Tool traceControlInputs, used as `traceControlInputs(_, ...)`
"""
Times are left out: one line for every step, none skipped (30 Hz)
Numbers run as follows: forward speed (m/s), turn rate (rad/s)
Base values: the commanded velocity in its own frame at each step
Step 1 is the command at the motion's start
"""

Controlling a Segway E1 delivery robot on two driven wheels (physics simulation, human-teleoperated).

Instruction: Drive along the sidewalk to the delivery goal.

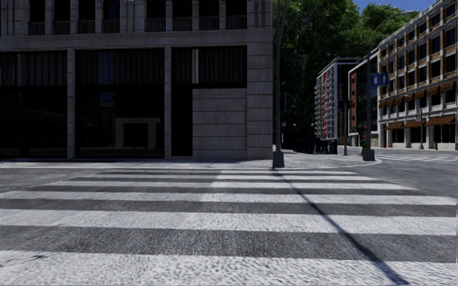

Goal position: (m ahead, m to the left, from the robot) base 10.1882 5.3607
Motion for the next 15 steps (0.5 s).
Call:
traceControlInputs(1.68, 0.0)
traceControlInputs(1.68, 0.0)
traceControlInputs(1.68, 0.0)
traceControlInputs(1.68, 0.0)
traceControlInputs(1.68, 0.0)
traceControlInputs(1.68, 0.0)
traceControlInputs(1.68, 0.0)
traceControlInputs(1.68, 0.0)
traceControlInputs(1.68, 0.0)
traceControlInputs(1.68, 0.0)
traceControlInputs(1.68, 0.0)
traceControlInputs(1.68, 0.0)
traceControlInputs(1.68, 0.0)
traceControlInputs(1.68, 0.0)
traceControlInputs(1.68, 0.0)
